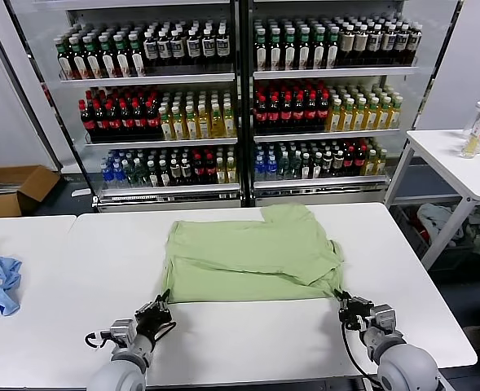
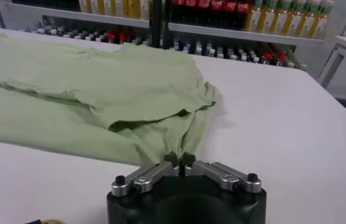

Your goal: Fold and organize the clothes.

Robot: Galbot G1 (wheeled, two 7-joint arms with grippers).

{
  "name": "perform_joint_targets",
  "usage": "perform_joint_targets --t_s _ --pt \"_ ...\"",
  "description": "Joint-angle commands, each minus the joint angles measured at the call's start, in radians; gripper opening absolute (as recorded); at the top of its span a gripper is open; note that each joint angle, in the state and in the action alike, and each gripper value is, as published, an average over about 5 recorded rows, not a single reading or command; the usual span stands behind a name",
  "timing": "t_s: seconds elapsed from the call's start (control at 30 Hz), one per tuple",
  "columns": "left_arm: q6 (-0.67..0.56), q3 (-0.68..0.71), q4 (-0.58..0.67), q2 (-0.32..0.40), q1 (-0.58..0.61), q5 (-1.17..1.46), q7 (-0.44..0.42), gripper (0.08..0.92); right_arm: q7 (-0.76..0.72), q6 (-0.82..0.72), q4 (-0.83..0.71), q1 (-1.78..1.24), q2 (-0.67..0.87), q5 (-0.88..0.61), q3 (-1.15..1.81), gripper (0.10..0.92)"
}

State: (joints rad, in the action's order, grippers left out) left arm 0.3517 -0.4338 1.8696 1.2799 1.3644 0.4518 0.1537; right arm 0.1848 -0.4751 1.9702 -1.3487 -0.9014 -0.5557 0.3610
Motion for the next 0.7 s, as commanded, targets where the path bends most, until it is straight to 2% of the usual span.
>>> perform_joint_targets --t_s 0.03,0.33,0.53,0.7 --pt "0.001 -0.049 0.130 -0.008 0.130 0.048 -0.004 0.088 0.000 0.000 0.113 -0.125 0.017 0.001 0.058 0.129" --pt "0.014 -0.122 0.321 -0.023 0.322 0.034 0.002 0.088 0.003 0.013 0.271 -0.365 0.035 0.081 0.130 0.129" --pt "0.040 -0.151 0.385 -0.021 0.452 -0.007 0.006 0.088 0.006 0.019 0.313 -0.474 0.030 0.141 0.142 0.129" --pt "0.069 -0.163 0.425 -0.020 0.516 -0.035 0.002 0.088 0.005 0.003 0.342 -0.512 0.031 0.181 0.149 0.134"
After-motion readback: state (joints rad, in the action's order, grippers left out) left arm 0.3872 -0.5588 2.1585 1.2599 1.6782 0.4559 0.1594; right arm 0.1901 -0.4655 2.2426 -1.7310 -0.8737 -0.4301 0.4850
